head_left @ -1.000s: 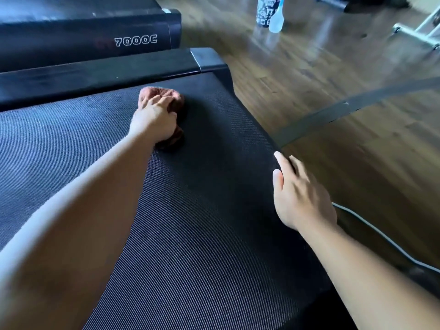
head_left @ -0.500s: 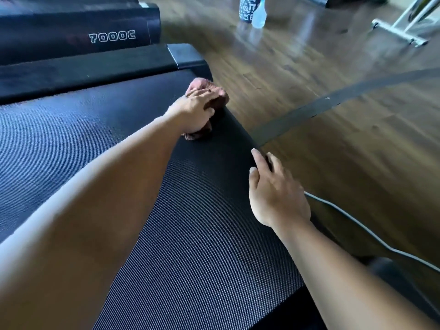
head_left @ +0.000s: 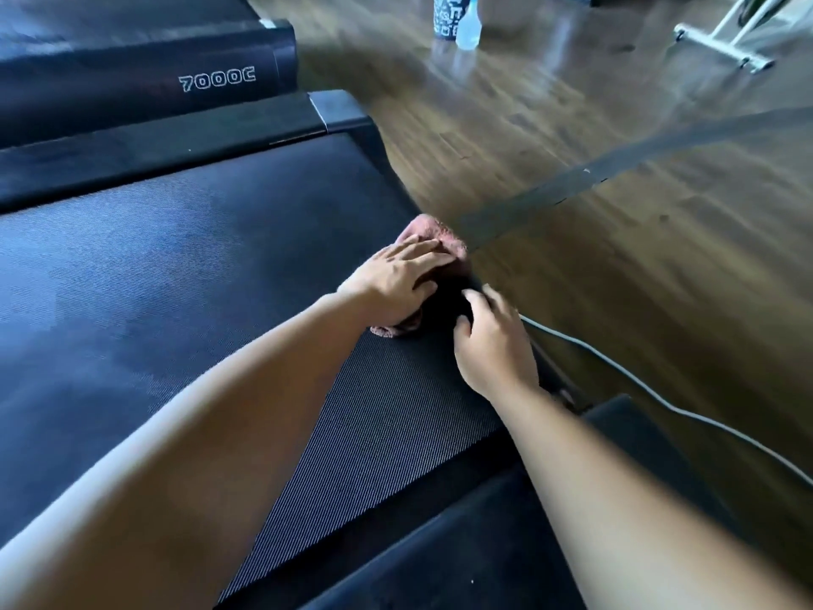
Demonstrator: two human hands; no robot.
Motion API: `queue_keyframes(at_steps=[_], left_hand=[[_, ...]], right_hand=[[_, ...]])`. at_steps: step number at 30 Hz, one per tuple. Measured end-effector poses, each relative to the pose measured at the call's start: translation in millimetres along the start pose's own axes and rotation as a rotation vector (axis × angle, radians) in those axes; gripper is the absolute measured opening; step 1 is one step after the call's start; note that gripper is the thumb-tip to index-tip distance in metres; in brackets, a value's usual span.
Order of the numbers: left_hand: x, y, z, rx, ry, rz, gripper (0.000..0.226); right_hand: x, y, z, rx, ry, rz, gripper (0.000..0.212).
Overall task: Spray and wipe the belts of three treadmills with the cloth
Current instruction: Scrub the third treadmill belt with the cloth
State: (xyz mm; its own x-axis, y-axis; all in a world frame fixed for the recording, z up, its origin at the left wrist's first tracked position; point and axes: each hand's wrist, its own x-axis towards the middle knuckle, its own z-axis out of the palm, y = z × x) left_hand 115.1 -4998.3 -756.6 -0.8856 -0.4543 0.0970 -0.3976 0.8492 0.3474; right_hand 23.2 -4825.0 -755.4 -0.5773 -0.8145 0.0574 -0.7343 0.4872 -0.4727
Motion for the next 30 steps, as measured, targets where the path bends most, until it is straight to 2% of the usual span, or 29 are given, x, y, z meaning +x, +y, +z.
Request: queue_keyframes(at_steps=[4,8,18,30], left_hand=[[-27.9,45.2,10.8,-0.009,-0.042,0.033,0.052],[-53.4,83.8,20.7,-0.011,-0.056,0.062,0.051],[-114.0,136.8,27.8,-0.024,-0.098,0.082,0.051],[-179.5,140.1,20.8,-0.034,-0.004,-0.234,0.051]], right_hand=[[-50.8,9.8,-15.2,-0.117,-0.006,-0.007,0.046],[-97.9,25.4,-29.2,-0.221,0.060,0.035,0.045],[-170.3,18.9,-27.6,-0.228,0.155,0.189,0.043],[-228.7,-10.5,-20.4,-0.243,0.040,0.076,0.050]])
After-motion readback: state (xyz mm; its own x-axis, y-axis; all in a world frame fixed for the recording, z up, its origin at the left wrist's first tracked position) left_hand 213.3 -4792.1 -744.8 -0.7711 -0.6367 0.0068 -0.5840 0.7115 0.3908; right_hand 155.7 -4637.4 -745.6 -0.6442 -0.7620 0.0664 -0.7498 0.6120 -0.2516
